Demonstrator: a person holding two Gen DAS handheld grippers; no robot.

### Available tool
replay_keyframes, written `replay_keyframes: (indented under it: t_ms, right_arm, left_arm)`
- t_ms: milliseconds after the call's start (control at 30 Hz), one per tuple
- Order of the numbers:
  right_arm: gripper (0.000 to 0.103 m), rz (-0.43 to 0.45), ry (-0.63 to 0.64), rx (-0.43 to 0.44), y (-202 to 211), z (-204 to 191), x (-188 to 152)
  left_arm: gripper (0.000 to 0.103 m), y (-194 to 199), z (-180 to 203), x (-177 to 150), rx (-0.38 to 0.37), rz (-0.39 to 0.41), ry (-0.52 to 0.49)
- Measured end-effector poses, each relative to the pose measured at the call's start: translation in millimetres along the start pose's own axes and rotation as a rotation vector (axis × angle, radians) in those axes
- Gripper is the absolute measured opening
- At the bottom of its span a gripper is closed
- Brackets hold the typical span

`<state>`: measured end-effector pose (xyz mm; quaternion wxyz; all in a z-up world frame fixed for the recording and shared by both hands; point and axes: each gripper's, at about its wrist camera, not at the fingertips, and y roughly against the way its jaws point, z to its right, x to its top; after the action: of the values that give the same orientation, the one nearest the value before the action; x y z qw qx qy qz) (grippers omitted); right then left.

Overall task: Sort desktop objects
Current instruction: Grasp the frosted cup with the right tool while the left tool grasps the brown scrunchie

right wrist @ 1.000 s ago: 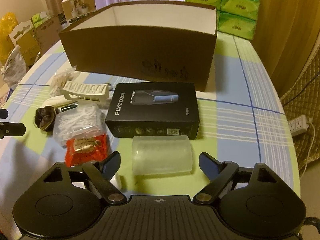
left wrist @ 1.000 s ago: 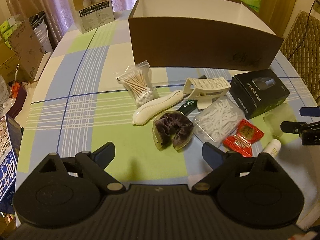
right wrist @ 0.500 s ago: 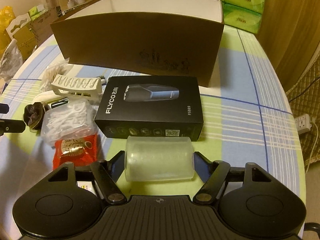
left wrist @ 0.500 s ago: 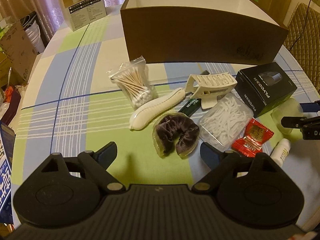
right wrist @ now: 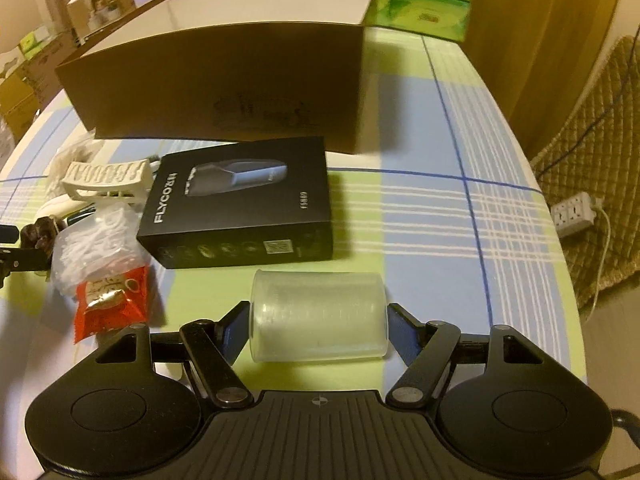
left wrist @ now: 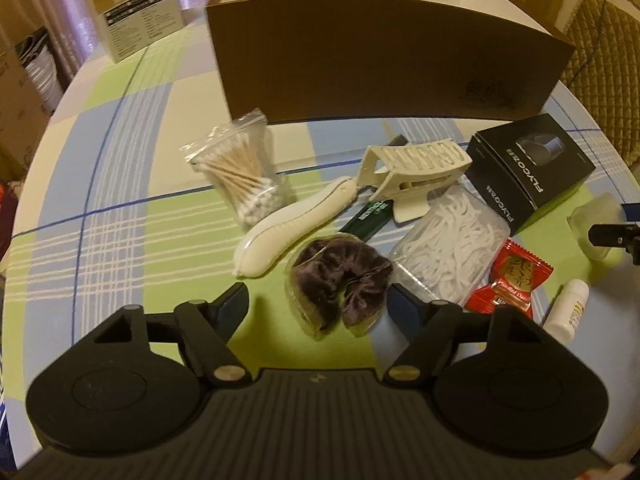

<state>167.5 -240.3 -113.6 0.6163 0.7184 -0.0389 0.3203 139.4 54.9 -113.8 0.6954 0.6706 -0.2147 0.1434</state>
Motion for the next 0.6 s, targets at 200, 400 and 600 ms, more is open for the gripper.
replay_keyframes:
  t_ms: [200, 400, 600]
  right_arm:
    - [0.069, 0.001, -0.006, -0.006, 1, 1, -1]
    - [0.069, 0.0, -0.003, -0.008, 1, 1, -1]
    - [0.069, 0.005, 0.015, -0.016, 6, 0, -3]
  left_arm:
    - [0.048, -11, 4, 4, -0.031, 0.003, -0.023]
    - [0.029, -5, 1, 2, -0.04, 0.025, -0.032]
    - [0.022, 7, -7, -4, -0.04, 0.036, -0.009]
